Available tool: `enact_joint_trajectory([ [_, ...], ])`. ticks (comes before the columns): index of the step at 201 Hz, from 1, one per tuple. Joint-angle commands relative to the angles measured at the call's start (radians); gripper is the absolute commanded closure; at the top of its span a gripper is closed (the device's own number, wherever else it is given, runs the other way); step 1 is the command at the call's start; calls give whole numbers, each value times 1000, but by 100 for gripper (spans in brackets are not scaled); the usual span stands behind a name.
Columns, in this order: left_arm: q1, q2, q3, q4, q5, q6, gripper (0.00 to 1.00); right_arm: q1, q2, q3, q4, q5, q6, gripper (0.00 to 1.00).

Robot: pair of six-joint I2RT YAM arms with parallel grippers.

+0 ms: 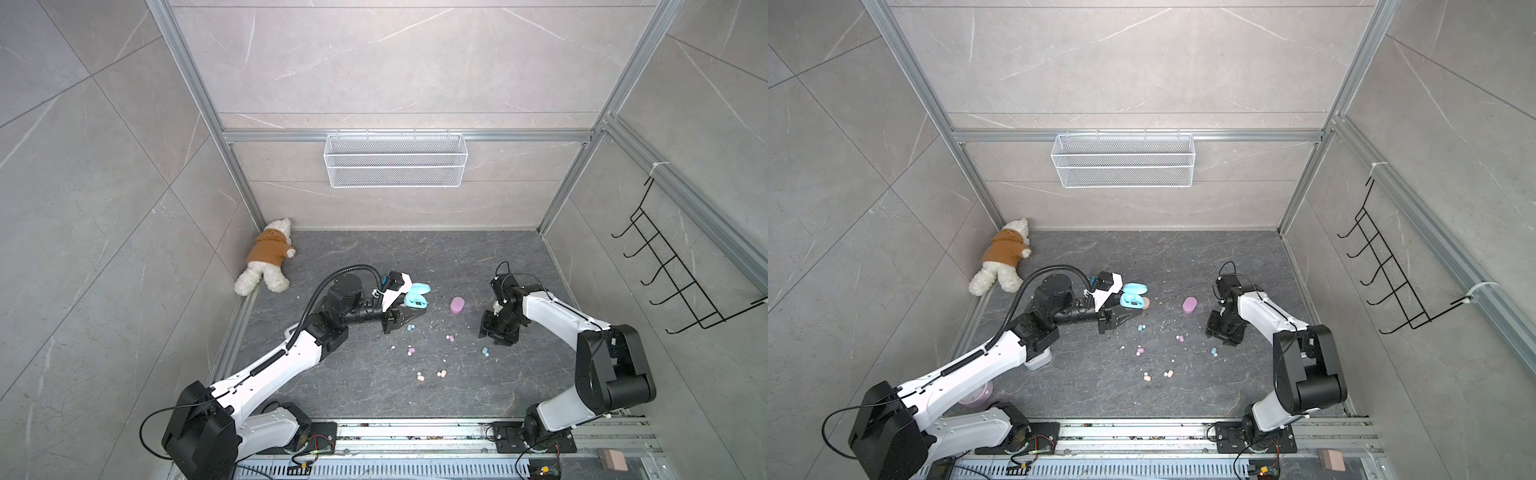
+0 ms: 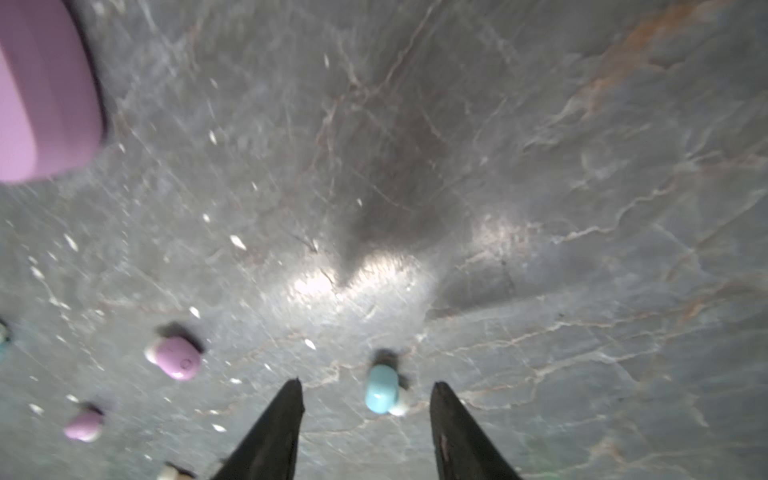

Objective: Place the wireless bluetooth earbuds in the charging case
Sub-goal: 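Lower the right gripper and close it on the teal earbud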

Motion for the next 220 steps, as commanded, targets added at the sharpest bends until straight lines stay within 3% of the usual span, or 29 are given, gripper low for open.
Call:
enact_joint_trajectory([
  [1, -3, -17, 15, 19, 10, 18, 86, 1, 12, -31, -36, -11, -23, 58],
  [32, -4, -11, 18, 21, 14, 14, 86, 1, 30, -44, -21, -16, -31, 66],
  [220, -10, -9, 19, 15, 12, 14, 86, 55, 24, -78, 30, 62, -31, 70],
])
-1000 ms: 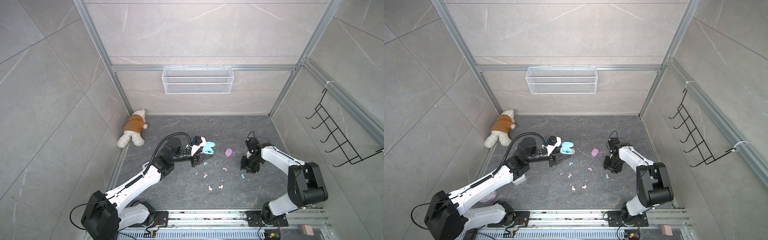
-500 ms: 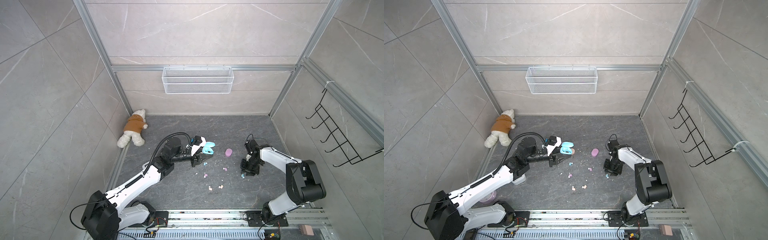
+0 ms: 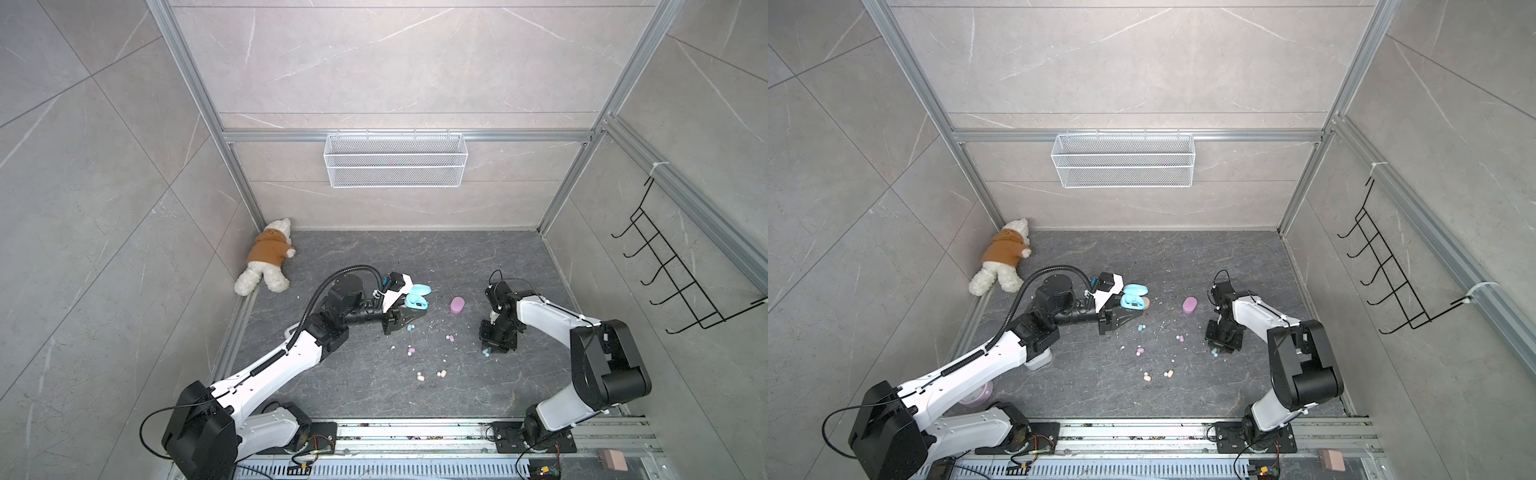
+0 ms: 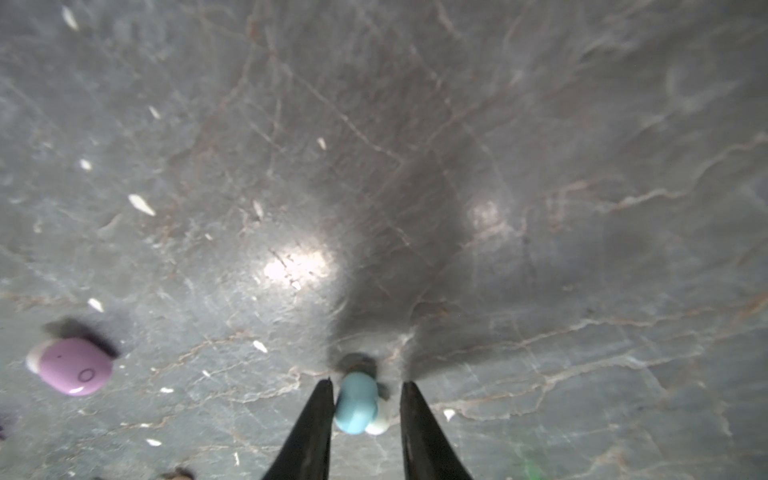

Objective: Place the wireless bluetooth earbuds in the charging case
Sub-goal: 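Lower the right gripper and close it on the teal earbud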

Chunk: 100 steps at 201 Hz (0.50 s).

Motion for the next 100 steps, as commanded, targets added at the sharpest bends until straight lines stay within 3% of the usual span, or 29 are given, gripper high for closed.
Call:
enact_joint_trajectory([
  [1, -5, -9, 19, 21, 12, 14, 86, 14, -5, -15, 10, 30, -8, 70],
  [100, -6, -11, 20, 19, 10, 13, 86, 48, 24, -14, 5, 51, 1, 73],
])
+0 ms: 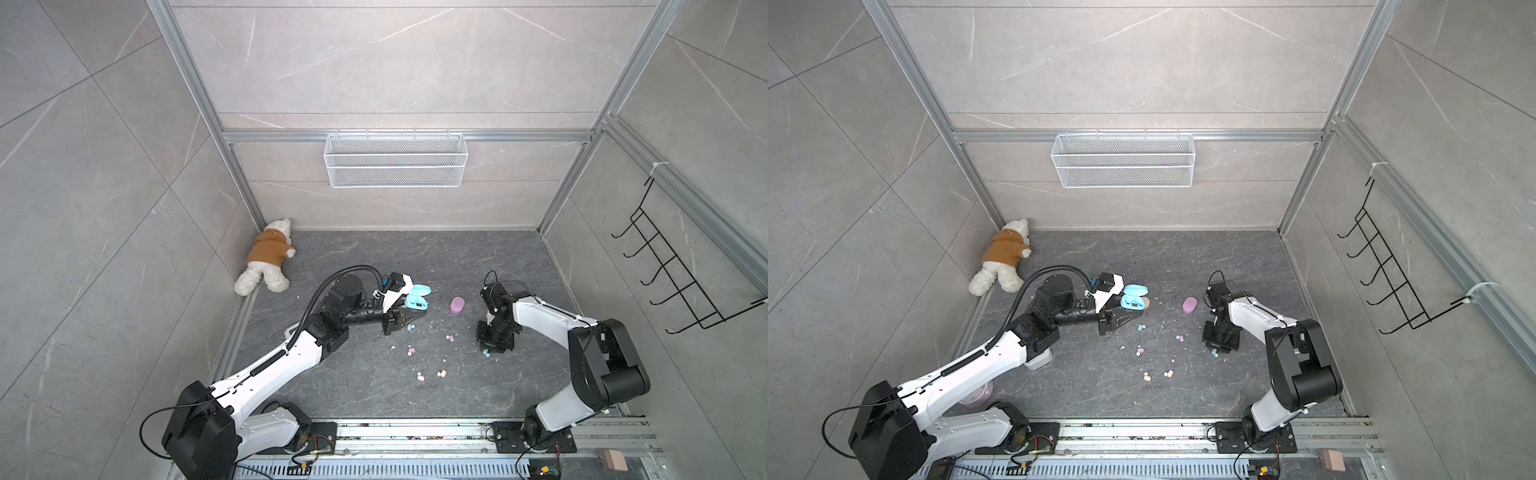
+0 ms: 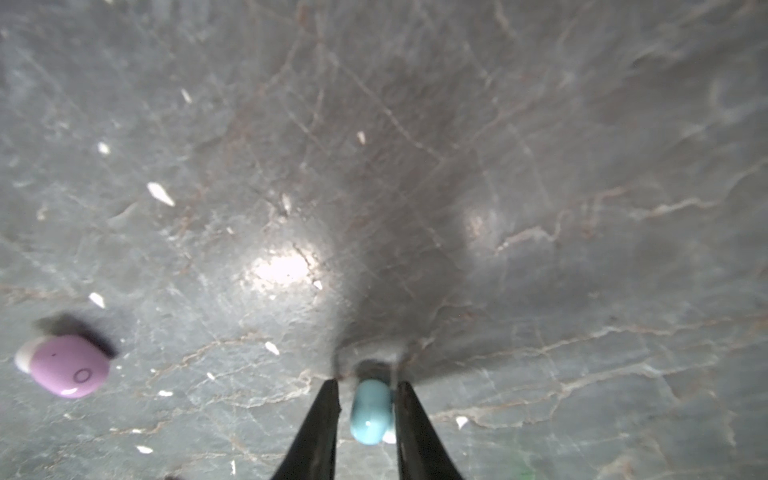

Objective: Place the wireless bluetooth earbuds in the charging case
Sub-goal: 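Lower the right gripper and close it on the teal earbud, then lift the teal earbud and carry it over the open case with the right gripper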

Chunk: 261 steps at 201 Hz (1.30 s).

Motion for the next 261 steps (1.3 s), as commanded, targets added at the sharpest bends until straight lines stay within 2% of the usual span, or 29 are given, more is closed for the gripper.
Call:
enact_joint_trajectory([
  [1, -5, -11, 22, 25, 10, 13, 86, 8, 21, -12, -15, 25, 1, 73],
  [89, -6, -11, 24, 16, 11, 15, 86, 20, 43, -35, 5, 48, 11, 83],
  [129, -9, -12, 24, 14, 8, 18, 86, 20, 19, -12, -15, 57, 6, 89],
  [167, -11, -12, 24, 16, 7, 15, 86, 19, -24, 22, -46, 48, 5, 91],
  [225, -11, -5, 41, 53, 9, -17, 86, 20, -184, 149, -113, -51, 12, 90],
  [261, -13, 5, 63, 97, 22, -54, 86, 20, -294, 324, -211, -123, -25, 91],
])
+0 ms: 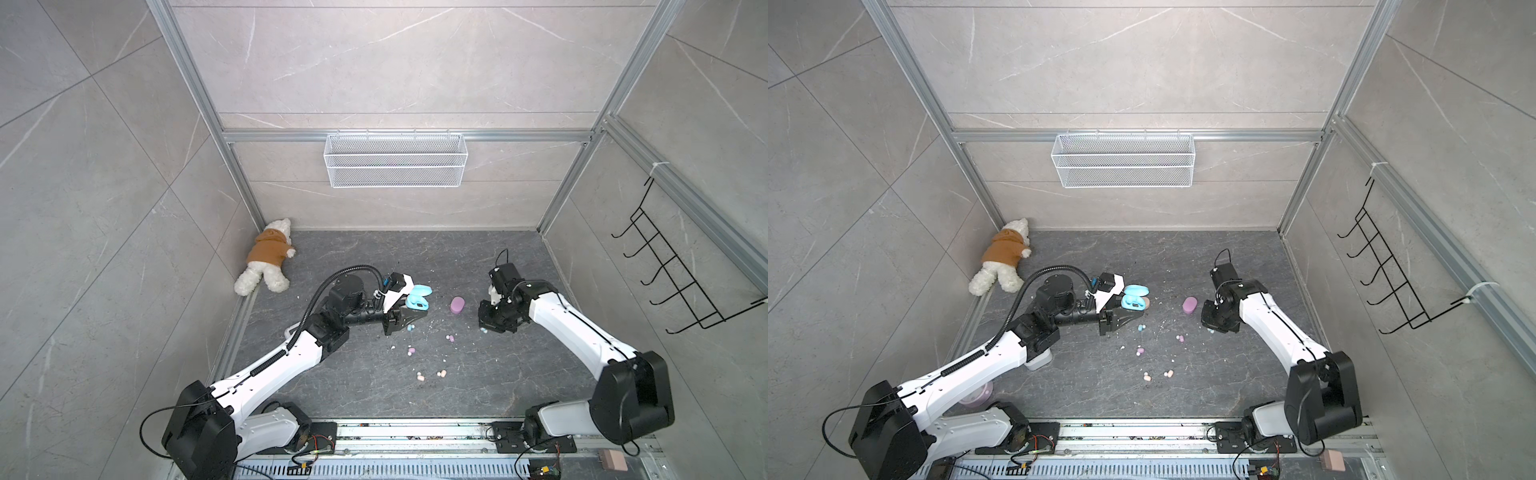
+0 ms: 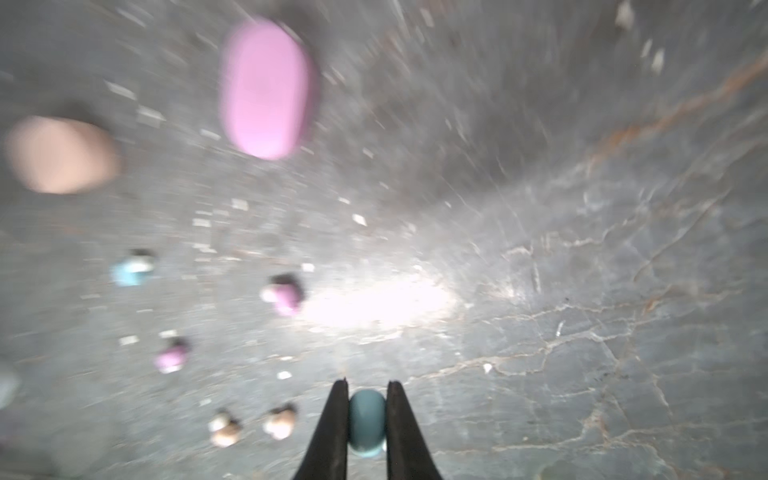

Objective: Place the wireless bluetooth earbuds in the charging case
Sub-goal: 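Lift the teal earbud and carry it over the open case with the right gripper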

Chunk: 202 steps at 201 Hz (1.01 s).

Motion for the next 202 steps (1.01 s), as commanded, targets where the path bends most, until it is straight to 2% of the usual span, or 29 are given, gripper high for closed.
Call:
enact_joint_trajectory([
  [1, -8, 5, 55, 92, 21, -42, 86, 5, -79, 115, -102, -75, -30, 91],
  [26, -38, 34, 63, 167, 6, -71, 86, 5, -137, 236, -143, -155, -59, 90],
  [53, -88, 82, 79, 247, -15, -71, 86, 0, -174, 365, -166, -310, -106, 88],
  [98, -94, 169, 103, 375, -10, -100, 86, -1, -187, 555, -223, -470, -152, 91],
  [153, -92, 266, 172, 524, 59, -172, 86, -3, -236, 548, -163, -651, -155, 91],
  [202, -87, 322, 190, 627, 128, -266, 86, -3, -248, 537, -147, -738, -190, 90],
])
